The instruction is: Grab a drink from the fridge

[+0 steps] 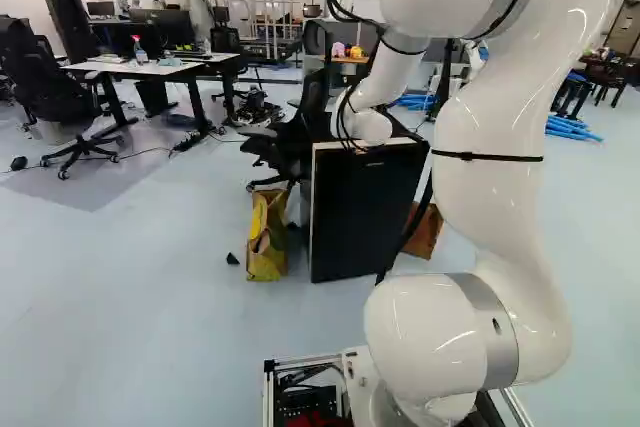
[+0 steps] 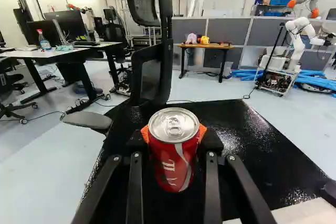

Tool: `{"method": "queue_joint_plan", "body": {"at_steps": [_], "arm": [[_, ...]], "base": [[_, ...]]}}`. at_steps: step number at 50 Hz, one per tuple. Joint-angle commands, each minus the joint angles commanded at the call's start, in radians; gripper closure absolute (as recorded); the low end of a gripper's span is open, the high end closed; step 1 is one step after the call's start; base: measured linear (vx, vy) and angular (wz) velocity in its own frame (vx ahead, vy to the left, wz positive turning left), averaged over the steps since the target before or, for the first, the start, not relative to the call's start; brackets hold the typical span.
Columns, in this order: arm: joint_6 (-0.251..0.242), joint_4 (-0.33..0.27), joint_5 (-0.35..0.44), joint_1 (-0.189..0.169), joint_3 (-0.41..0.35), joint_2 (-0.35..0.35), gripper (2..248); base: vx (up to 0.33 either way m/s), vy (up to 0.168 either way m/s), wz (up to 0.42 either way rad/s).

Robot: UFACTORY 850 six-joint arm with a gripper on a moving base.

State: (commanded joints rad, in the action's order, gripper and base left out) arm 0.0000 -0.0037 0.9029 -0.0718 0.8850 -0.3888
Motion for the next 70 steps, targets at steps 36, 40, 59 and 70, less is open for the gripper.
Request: {"method": "queue_joint_plan", "body": {"at_steps": [36,40,59,70], "arm": [[0.0,0.001,-0.011,0.025,-0.279,0.233,151],[0.0,0.001,-0.012,0.029,-0.319,0.267,151],[0.0,0.002,-0.019,0.045,-0.495,0.415,151],[0.0,0.003,-0.022,0.052,-0.579,0.485,151]], "base": [[0.0,0.0,0.0],[0.0,0.0,0.0],[0.0,0.0,0.0],[0.0,0.0,0.0]]}}
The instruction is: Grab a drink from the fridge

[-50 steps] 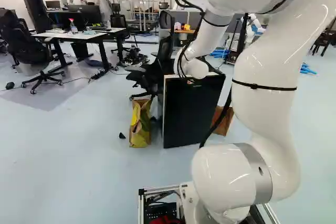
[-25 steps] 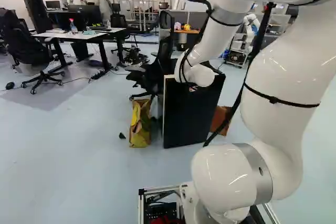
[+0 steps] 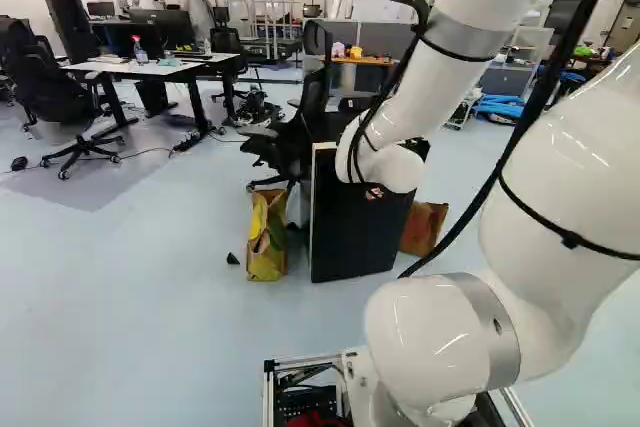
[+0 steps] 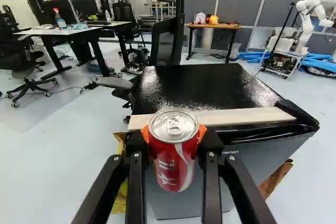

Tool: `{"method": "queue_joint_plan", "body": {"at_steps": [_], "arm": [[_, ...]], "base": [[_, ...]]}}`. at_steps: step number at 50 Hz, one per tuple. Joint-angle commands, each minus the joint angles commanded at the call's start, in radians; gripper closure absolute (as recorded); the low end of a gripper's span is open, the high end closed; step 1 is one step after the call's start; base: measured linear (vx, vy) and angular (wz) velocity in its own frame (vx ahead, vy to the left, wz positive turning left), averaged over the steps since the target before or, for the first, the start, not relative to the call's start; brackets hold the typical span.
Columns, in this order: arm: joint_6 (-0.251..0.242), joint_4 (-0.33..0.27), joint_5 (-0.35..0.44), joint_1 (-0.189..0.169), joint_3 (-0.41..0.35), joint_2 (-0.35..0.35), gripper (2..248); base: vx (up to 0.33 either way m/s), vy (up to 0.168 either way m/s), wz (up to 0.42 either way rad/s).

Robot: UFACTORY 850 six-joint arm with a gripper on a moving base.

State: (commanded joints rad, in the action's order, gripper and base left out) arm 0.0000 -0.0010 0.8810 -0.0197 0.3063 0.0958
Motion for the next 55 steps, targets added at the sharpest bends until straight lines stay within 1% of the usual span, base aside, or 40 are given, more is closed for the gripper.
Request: {"method": "queue_joint_plan", "body": {"at_steps": [17,27,42,55], "arm": [[0.0,0.0,-0.004,0.009,-0.105,0.088,151],[0.0,0.001,-0.006,0.013,-0.149,0.125,151],[0.0,0.001,-0.007,0.018,-0.196,0.164,151],[0.0,0.001,-0.008,0.019,-0.216,0.181,151]], "base": [[0.0,0.0,0.0],[0.0,0.0,0.0],[0.0,0.0,0.0],[0.0,0.0,0.0]]}}
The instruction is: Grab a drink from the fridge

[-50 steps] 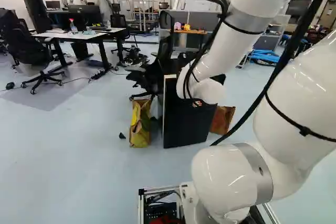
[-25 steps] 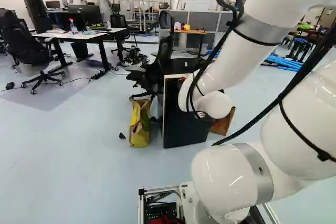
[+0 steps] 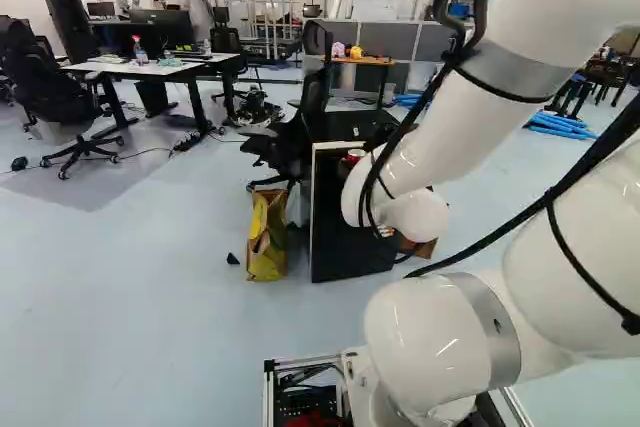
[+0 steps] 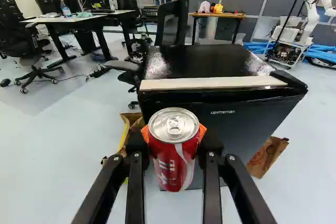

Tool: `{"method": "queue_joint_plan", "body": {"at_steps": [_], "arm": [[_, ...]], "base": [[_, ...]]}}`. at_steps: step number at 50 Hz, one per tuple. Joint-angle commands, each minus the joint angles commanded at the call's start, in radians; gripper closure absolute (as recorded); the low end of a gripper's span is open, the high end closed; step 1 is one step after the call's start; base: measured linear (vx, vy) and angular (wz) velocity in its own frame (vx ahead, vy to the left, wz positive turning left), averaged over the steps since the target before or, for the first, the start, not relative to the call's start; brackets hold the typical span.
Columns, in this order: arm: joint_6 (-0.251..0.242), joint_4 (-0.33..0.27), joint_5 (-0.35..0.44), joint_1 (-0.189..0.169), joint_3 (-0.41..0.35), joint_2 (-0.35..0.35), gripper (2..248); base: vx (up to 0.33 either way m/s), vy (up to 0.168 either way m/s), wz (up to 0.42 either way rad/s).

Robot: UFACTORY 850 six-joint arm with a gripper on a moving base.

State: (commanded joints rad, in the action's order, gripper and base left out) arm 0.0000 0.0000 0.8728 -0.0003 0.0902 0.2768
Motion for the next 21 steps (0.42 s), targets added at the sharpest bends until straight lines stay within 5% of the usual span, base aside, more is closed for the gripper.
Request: {"method": "queue_joint_plan", "body": {"at_steps": [21], "arm": [[0.0,0.0,0.0,0.0,-0.003,0.002,151]], "base": [[0.0,0.0,0.0]]}}
